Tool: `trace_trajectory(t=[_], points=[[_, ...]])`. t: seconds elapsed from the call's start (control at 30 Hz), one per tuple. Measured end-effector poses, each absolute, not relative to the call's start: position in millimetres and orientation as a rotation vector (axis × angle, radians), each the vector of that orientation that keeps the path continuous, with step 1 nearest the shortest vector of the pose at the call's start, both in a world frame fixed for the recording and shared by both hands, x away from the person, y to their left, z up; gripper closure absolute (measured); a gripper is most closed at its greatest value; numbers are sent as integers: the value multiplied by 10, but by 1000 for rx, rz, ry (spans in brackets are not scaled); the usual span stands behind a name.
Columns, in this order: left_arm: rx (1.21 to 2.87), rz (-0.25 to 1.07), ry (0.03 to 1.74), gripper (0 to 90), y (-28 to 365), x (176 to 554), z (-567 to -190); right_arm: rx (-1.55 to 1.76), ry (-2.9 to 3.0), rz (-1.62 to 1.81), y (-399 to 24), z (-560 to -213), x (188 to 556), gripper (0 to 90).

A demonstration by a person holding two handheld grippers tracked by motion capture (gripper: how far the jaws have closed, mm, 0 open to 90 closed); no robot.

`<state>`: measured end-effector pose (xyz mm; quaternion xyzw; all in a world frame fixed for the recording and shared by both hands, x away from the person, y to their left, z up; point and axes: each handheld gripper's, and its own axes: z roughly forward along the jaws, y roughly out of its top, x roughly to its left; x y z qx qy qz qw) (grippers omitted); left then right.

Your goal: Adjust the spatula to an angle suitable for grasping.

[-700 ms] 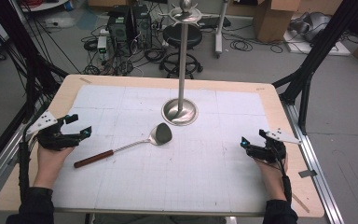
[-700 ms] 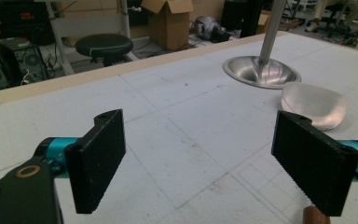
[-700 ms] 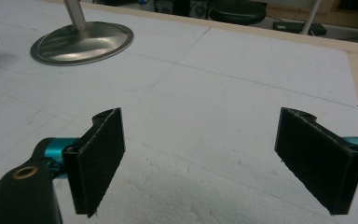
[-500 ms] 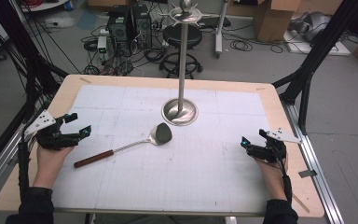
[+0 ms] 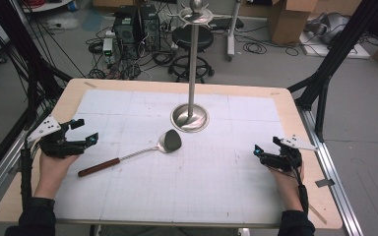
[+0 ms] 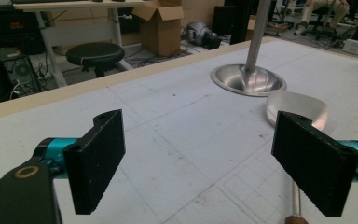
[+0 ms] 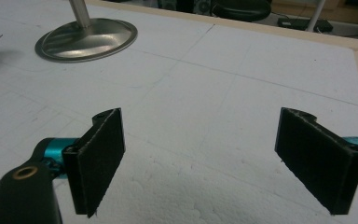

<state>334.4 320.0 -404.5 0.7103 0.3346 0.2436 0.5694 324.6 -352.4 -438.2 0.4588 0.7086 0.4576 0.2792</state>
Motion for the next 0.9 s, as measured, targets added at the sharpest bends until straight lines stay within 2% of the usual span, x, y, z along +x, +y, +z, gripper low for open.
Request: trace_trajectory(t=[0.57, 0.9], points=[[1884, 474, 668, 134, 2602, 3399, -4036, 1226, 1891, 1242, -3539, -4366, 3258, 151], [1979, 442, 642, 130, 2390, 3445, -4061, 1231, 1895, 1241, -3535, -4361, 3247, 151]])
